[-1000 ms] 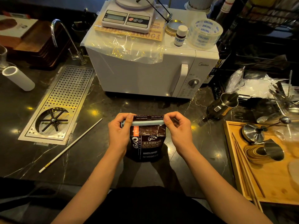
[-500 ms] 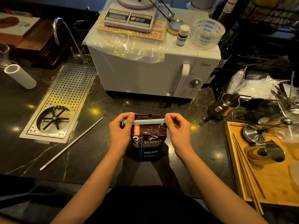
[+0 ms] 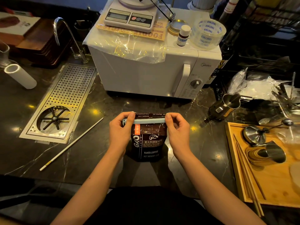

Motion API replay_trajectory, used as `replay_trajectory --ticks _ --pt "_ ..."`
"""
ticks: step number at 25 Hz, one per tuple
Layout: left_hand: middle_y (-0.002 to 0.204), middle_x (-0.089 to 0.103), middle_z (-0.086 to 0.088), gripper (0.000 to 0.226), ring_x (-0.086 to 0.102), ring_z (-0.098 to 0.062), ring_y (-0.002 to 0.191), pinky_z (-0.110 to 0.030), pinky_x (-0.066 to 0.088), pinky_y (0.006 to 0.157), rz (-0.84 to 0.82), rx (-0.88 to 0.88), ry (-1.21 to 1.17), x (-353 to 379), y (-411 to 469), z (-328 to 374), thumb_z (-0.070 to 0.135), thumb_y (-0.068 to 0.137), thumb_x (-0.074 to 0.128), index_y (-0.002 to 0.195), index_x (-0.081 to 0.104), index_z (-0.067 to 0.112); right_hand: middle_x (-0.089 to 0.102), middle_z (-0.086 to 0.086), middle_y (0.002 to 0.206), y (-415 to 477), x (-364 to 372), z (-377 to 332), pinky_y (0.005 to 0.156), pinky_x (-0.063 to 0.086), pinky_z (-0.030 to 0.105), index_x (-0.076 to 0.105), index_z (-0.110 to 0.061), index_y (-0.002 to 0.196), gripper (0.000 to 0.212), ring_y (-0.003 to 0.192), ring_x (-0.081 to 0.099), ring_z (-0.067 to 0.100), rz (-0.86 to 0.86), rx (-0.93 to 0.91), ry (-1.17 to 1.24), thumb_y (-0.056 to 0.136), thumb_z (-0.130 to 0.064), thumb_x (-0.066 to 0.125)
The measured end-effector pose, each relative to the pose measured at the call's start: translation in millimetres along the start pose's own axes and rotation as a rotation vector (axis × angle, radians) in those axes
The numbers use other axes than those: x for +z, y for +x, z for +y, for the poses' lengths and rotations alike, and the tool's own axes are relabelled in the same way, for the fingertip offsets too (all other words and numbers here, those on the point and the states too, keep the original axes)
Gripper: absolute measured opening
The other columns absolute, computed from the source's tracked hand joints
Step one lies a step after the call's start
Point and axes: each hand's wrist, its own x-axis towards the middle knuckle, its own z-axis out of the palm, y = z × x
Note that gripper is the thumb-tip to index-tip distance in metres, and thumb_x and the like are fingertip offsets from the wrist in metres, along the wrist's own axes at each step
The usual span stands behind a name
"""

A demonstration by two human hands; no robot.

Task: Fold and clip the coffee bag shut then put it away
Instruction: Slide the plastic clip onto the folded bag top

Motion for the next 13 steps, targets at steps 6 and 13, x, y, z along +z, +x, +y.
replay_trajectory --ticks 6,13 --pt "0.133 0.053 0.013 0.063 0.055 -0.013 0.124 -0.033 0.051 0.097 -0.162 0.023 0.121 -12 -12 -5 0.050 0.076 0.074 0.131 0.047 0.040 0.068 -0.009 0.107 -12 -7 15 0.086 0.053 0.019 0.059 -0.028 0.109 0.016 0.102 0.065 0.000 -0.065 0.062 -0.022 0.095 -0.024 0.064" --pt "0.128 0.050 0.023 0.100 0.052 0.010 0.116 -0.020 0.043 0.098 -0.233 -0.079 0.192 -21 -29 -24 0.056 0.052 0.084 0.135 0.027 0.050 0.063 -0.034 0.117 -31 -20 33 0.089 0.052 0.016 0.053 -0.060 0.111 0.040 0.113 0.061 -0.005 -0.221 0.118 -0.119 0.080 -0.048 0.075"
